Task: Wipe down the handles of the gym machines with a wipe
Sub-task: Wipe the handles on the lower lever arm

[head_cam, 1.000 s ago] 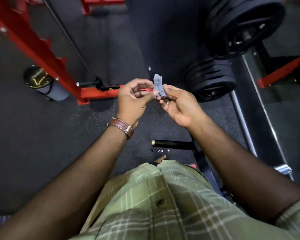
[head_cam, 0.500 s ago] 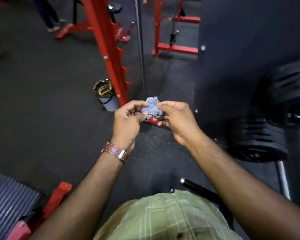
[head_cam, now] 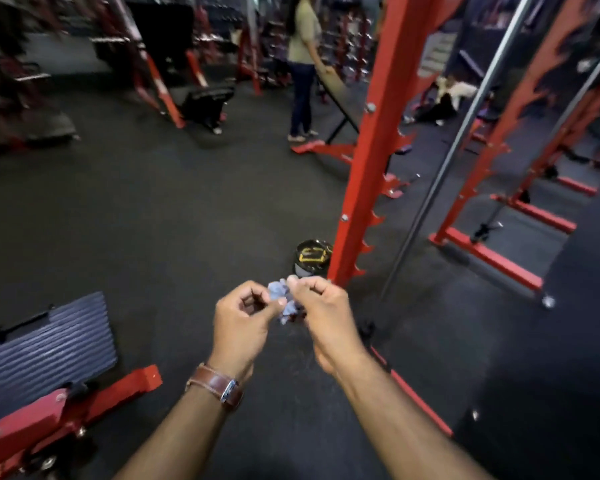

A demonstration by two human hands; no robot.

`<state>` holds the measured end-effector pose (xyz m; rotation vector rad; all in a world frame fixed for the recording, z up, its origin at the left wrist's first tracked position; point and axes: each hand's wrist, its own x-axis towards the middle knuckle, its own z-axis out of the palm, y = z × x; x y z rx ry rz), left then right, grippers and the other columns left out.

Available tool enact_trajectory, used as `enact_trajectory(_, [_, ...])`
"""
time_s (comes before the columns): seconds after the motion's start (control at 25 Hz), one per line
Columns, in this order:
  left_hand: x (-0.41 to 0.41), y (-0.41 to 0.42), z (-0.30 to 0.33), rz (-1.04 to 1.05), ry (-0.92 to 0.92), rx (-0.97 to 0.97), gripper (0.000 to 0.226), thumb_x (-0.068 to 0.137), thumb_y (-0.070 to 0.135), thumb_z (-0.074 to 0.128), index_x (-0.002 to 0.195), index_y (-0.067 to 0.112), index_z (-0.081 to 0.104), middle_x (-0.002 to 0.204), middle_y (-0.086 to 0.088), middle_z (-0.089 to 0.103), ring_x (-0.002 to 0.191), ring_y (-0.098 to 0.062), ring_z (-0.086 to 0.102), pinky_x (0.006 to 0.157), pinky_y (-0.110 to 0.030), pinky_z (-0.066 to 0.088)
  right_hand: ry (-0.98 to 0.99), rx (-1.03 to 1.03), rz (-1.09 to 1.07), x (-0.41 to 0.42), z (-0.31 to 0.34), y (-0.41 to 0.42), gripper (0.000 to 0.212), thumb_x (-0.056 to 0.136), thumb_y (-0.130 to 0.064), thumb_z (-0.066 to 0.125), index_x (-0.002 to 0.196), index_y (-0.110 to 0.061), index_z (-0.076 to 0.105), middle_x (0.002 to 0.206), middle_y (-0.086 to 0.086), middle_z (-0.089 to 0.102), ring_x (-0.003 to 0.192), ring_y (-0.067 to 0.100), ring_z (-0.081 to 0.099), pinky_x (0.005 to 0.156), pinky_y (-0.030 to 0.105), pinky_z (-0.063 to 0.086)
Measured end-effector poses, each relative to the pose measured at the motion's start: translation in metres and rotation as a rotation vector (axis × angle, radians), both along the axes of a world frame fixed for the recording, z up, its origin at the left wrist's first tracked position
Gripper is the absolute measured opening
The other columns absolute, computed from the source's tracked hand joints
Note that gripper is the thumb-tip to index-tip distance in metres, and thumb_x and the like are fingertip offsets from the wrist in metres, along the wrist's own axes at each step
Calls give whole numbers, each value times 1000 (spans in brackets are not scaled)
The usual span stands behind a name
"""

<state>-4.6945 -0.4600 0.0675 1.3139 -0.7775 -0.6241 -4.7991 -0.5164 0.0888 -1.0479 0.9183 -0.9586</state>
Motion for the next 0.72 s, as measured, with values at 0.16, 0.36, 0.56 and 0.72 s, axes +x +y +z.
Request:
enact_trajectory(0.16, [35,3,13,180,-7,-52,27,74,-19,73,72,6,62,70,-4,67,70,-16,64,68,-28,54,-78,26,233,32,15,-8,27,81,14,66,104,-1,65,94,18,76,78,22,66,67,30,50])
enact_trajectory(0.36, [79,8,32,320,-7,-66,26,81,-21,64,79,4,62,66,2,69,65,-9,65,62,-21,52,-68,14,234,106,25,-10,14,86,7,65,88,-5,72,79,9,74,64,13,62,50,19,42])
enact_trajectory(0.56, [161,19,26,447,-14,18,22,86,-6,64,83,15,66,69,-4,71,62,-12,63,58,-25,47,-14,6,339,198,31,-4,10,86,-7,73,78,-11,67,71,7,66,65,17,57,49,22,39])
enact_trajectory(0.72, [226,29,24,629,-36,57,27,80,-3,70,72,23,66,71,6,69,64,-5,62,62,-26,50,-97,27,532,259,33,-4,16,87,4,64,98,-8,66,89,16,73,74,21,61,61,26,46])
